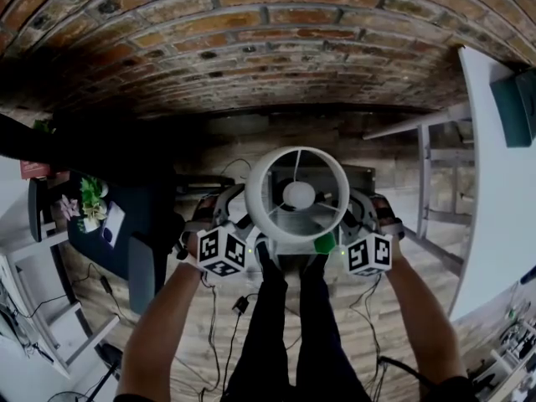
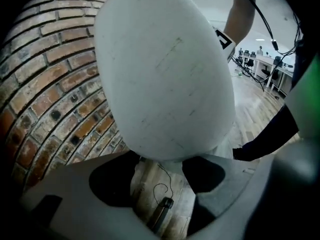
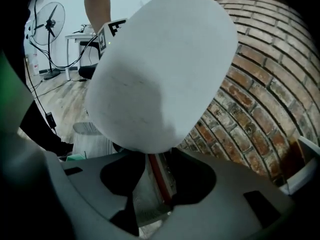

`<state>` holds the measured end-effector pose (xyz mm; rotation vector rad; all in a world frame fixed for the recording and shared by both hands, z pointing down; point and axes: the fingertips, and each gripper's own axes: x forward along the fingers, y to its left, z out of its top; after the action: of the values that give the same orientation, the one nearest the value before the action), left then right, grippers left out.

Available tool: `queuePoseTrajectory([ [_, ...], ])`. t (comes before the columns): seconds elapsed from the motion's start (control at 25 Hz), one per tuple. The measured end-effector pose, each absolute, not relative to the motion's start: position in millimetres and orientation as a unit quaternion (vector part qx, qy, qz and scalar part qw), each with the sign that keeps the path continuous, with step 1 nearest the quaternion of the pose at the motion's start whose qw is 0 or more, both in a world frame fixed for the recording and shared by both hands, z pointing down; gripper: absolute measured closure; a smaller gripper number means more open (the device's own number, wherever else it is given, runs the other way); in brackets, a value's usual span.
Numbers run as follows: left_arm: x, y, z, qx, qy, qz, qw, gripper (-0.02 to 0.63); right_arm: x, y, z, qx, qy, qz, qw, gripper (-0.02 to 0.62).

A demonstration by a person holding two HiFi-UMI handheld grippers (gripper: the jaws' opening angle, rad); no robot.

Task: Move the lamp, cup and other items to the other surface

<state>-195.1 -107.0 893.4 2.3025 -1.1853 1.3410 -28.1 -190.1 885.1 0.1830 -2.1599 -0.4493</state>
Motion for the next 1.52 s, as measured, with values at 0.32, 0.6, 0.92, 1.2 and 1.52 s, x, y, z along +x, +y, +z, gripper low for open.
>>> queuePoseTrajectory([
  [0.32, -199, -110, 886, 0.777, -0.417, 0.462, 0.098, 0.313, -33, -196, 869, 0.09, -0.874, -0.201, 0.433, 0.433],
  [0.6, -199, -116, 855, 0.777, -0.422, 0.458, 0.088, 0.313, -32, -201, 838, 0.102, -0.877, -0.208, 0.421, 0.439],
  [0.92, -201, -124, 780, 0.782, -0.436, 0.44, 0.073, 0.314, -34, -207, 757, 0.122, -0.88, -0.23, 0.398, 0.439],
  [1.2, -201, -136, 684, 0.789, -0.453, 0.412, 0.046, 0.318, -32, -211, 670, 0.15, -0.876, -0.252, 0.384, 0.436],
  [1.52, -197, -155, 563, 0.793, -0.485, 0.369, -0.011, 0.318, -26, -203, 565, 0.182, -0.872, -0.275, 0.362, 0.431],
])
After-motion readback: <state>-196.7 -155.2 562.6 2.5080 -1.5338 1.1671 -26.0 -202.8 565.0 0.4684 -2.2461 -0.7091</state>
